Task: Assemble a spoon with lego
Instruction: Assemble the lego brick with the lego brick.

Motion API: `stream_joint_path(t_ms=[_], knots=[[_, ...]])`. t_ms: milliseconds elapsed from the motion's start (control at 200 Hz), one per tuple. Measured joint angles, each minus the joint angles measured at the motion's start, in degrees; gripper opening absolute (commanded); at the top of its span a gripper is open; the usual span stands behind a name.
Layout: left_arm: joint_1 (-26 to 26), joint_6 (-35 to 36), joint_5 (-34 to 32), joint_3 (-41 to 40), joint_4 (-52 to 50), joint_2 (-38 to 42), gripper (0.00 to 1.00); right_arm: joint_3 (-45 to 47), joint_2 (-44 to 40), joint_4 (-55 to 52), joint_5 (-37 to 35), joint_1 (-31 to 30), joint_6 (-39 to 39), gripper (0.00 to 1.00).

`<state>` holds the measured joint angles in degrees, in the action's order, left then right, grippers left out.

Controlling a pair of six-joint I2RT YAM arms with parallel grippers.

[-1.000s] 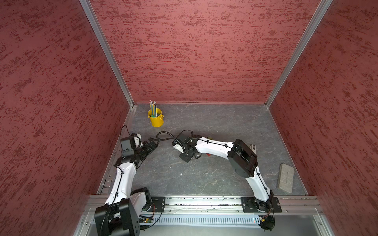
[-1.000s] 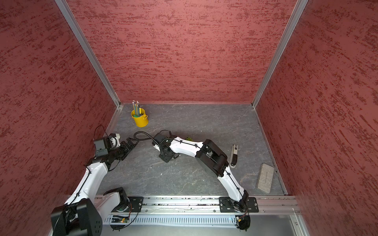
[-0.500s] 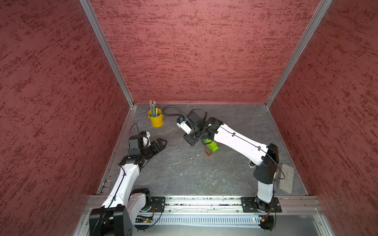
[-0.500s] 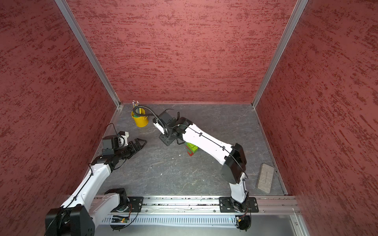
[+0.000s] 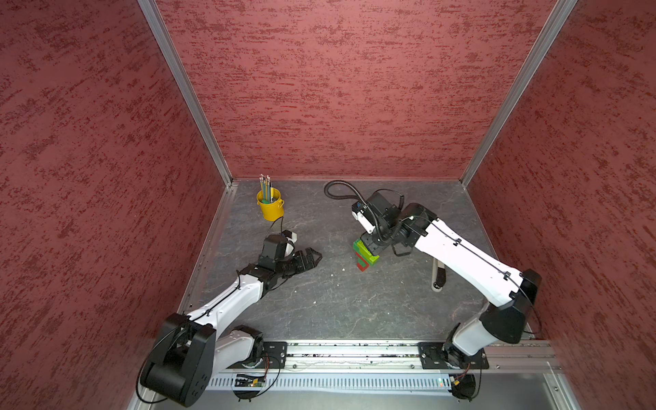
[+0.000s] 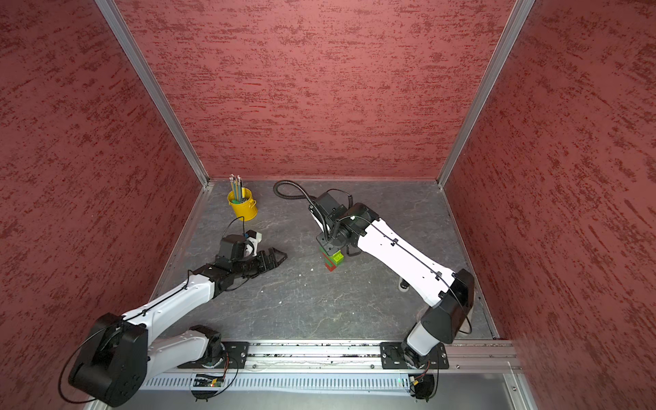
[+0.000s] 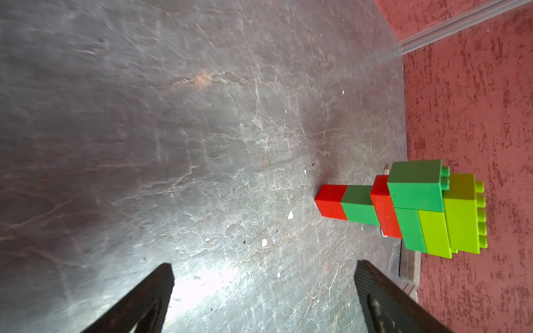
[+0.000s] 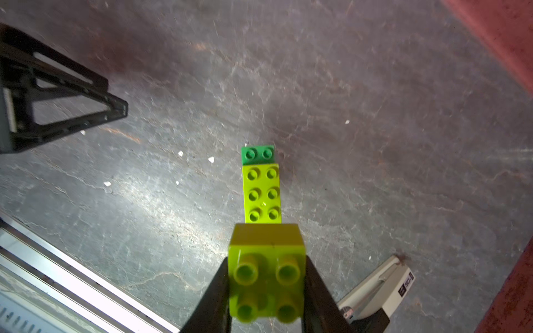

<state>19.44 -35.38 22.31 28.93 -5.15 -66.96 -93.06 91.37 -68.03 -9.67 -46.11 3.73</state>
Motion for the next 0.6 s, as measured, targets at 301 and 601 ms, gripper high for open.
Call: stream_joint_path(t_ms=[301, 601], knots=[[2.4, -1.2, -1.5, 0.0, 3.1, -2.6, 1.0, 4.9, 0.0, 3.6, 1.6, 1.6, -0.7, 0.28], [3.4, -1.5, -1.8, 0.1, 3.9, -4.3, 1.0, 4.8, 0.9, 6.1, 2.5, 2.8, -1.8, 0.28]])
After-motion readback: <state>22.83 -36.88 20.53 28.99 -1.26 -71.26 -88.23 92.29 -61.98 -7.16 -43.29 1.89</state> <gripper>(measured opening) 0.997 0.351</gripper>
